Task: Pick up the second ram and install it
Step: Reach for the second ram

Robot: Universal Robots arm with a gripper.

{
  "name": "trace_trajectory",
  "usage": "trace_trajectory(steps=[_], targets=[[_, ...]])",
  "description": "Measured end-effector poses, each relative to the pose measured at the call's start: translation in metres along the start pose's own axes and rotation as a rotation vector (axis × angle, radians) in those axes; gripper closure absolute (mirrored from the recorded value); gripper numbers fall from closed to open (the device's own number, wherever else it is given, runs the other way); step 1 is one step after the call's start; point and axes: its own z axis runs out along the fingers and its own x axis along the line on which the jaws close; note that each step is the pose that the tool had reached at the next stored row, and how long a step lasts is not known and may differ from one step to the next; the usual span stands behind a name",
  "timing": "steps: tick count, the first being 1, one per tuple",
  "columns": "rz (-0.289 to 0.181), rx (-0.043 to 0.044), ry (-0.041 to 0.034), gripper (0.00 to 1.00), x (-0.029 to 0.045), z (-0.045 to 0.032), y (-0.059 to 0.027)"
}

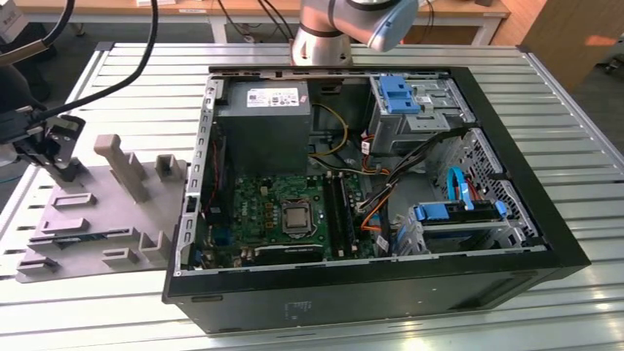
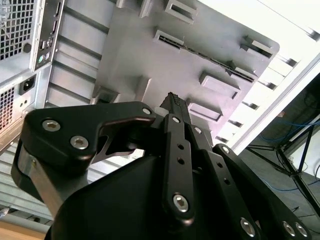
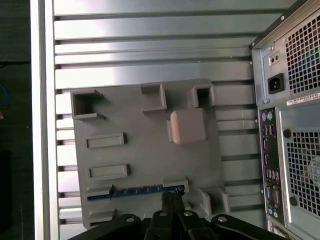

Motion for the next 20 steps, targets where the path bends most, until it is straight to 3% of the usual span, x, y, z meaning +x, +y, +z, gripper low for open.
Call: trace_trajectory(steps=[20], targets=[[0.0,-0.0001,0.0,0.89,0.0248,0.0165,-0.0083]])
